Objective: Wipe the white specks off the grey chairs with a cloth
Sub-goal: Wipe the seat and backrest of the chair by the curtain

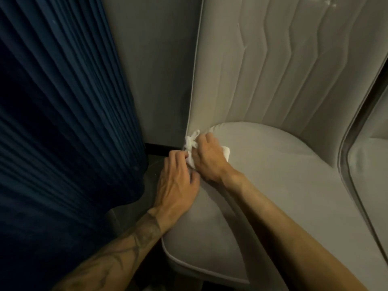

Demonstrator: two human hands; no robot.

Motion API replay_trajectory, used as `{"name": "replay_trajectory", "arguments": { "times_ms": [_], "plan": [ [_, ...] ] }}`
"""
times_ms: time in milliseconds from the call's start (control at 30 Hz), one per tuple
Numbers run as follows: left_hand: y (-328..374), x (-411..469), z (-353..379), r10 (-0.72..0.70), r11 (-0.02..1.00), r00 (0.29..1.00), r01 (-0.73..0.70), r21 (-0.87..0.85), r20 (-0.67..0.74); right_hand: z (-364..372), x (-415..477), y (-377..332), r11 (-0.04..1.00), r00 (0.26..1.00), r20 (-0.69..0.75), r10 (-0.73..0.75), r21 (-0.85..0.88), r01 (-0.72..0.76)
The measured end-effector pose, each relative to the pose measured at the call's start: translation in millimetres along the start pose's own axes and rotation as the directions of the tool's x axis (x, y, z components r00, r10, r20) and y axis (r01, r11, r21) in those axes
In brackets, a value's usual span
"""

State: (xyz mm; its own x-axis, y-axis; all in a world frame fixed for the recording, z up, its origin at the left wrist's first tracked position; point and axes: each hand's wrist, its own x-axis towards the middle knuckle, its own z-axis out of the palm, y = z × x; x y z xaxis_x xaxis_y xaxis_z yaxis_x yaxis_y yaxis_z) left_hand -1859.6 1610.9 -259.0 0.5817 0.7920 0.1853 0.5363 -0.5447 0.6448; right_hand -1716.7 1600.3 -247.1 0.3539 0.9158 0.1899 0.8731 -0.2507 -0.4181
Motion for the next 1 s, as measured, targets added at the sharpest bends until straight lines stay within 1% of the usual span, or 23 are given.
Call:
{"name": "replay_trajectory", "arguments": {
  "times_ms": [33, 67, 100, 133, 200, 233, 300, 333, 367, 433, 500, 567, 600, 667, 700, 767, 867, 1000],
  "plan": [
    [-2.6, -0.6, 0.5, 0.018, 1.000, 1.000, -0.018, 0.005, -0.004, 1.2, -6.8, -1.6, 0.997, 0.998, 0.033, -0.045, 0.070, 0.042],
    [-5.5, -0.4, 1.5, 0.037, 0.999, 0.999, -0.037, 0.019, -0.003, -1.0, -10.2, 2.6, 0.993, 0.996, 0.062, -0.068, 0.101, 0.061],
    [-7.9, 1.7, 3.2, 0.068, 0.997, 0.998, -0.068, 0.044, 0.003, -5.8, -8.2, 10.4, 0.995, 0.995, 0.076, -0.065, 0.083, 0.059],
    [-10.2, 6.2, 5.1, 0.107, 0.991, 0.994, -0.108, 0.074, 0.019, -10.7, -2.7, 20.4, 0.998, 0.997, 0.066, -0.043, 0.037, 0.040],
    [-13.5, 19.8, 9.3, 0.145, 0.982, 0.987, -0.152, 0.114, 0.068, -17.7, 10.8, 38.4, 0.997, 0.998, 0.001, 0.062, -0.049, -0.062],
    [-14.6, 27.5, 11.0, 0.151, 0.982, 0.986, -0.158, 0.105, 0.070, -18.2, 16.9, 41.1, 0.989, 0.992, -0.036, 0.119, -0.082, -0.121],
    [-15.2, 37.3, 15.9, 0.167, 0.986, 0.986, -0.168, 0.013, 0.014, -9.7, 23.7, 33.6, 0.975, 0.980, -0.081, 0.180, -0.119, -0.188],
    [-15.5, 38.8, 19.0, 0.163, 0.984, 0.986, -0.166, -0.065, -0.036, -2.7, 23.2, 26.5, 0.976, 0.982, -0.084, 0.168, -0.124, -0.177],
    [-16.2, 38.2, 20.9, 0.147, 0.976, 0.986, -0.158, -0.151, -0.084, 3.1, 20.7, 18.7, 0.983, 0.989, -0.076, 0.127, -0.124, -0.136],
    [-17.4, 36.2, 20.7, 0.099, 0.955, 0.988, -0.127, -0.267, -0.116, 5.6, 10.6, 7.4, 0.997, 0.999, -0.041, 0.021, -0.067, -0.024],
    [-18.2, 39.1, 20.4, 0.096, 0.955, 0.991, -0.118, -0.271, -0.094, -3.5, 3.9, 2.3, 0.998, 0.998, 0.030, -0.057, 0.031, 0.056],
    [-15.6, 47.2, 19.9, 0.123, 0.961, 0.988, -0.141, -0.239, -0.092, -13.1, 6.4, 7.3, 0.996, 0.997, 0.048, -0.065, 0.062, 0.062],
    [-14.0, 53.3, 19.1, 0.142, 0.961, 0.984, -0.162, -0.223, -0.106, -15.9, 10.9, 11.8, 0.997, 0.999, 0.007, -0.038, 0.068, 0.038],
    [-11.4, 71.9, 18.4, 0.212, 0.965, 0.965, -0.232, -0.125, -0.157, -20.5, 25.4, 23.5, 0.998, 0.991, -0.132, 0.021, 0.061, -0.013],
    [-10.0, 82.9, 19.0, 0.246, 0.963, 0.954, -0.260, -0.064, -0.171, -23.2, 32.6, 30.4, 0.999, 0.979, -0.199, 0.032, 0.029, -0.027],
    [-4.9, 107.3, 18.0, 0.304, 0.951, 0.931, -0.309, 0.007, -0.203, -32.7, 46.3, 43.6, 0.998, 0.950, -0.314, 0.007, -0.063, -0.028],
    [13.2, 143.8, 9.2, 0.389, 0.920, 0.884, -0.388, 0.058, -0.258, -58.8, 64.2, 63.3, 0.985, 0.877, -0.476, -0.068, -0.173, -0.017],
    [53.8, 204.5, -19.1, 0.452, 0.886, 0.798, -0.454, 0.097, -0.399, -120.2, 95.2, 91.5, 0.967, 0.767, -0.629, -0.127, -0.249, -0.045]
  ]
}}
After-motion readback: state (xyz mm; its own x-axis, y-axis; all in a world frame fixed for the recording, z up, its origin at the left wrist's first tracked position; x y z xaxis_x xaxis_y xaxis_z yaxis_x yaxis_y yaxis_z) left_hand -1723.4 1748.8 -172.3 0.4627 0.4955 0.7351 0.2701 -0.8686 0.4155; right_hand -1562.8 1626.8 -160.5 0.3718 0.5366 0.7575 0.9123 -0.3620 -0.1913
